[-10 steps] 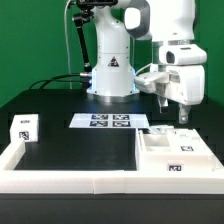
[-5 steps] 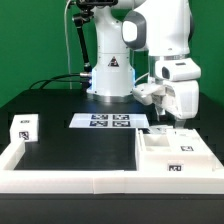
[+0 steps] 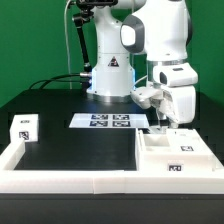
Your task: Assemble cabinet
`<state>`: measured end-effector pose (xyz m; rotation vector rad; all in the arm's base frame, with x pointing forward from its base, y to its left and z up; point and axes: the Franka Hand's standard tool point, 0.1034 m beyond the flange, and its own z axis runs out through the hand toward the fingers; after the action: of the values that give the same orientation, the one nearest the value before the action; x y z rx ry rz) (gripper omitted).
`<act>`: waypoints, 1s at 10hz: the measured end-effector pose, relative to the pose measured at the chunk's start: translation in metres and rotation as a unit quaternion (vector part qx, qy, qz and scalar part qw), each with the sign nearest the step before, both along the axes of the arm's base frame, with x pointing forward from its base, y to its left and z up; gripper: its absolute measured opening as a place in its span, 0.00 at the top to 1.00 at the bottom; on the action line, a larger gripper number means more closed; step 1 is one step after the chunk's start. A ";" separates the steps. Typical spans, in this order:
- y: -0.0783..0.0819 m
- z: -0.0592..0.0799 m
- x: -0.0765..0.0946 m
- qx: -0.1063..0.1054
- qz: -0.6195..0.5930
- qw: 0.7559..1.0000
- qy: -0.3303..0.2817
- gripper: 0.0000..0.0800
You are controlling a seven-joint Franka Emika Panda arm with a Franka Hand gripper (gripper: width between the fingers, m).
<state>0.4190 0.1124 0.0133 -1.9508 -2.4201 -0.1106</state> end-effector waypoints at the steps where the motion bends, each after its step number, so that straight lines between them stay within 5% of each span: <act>1: -0.001 -0.002 -0.001 0.000 -0.001 1.000 0.002 0.50; 3: -0.001 -0.002 -0.001 0.000 -0.002 1.000 0.002 0.90; 8: -0.001 0.001 0.000 0.000 -0.010 1.000 0.001 0.92; 10: -0.005 0.012 -0.004 -0.007 -0.052 0.999 0.001 0.92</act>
Offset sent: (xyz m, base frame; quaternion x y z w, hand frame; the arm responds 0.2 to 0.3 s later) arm 0.0038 0.0065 0.0132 -0.0260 0.0006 0.0150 0.9995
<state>0.4149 0.1069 0.0251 -2.0809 -2.3244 -0.0949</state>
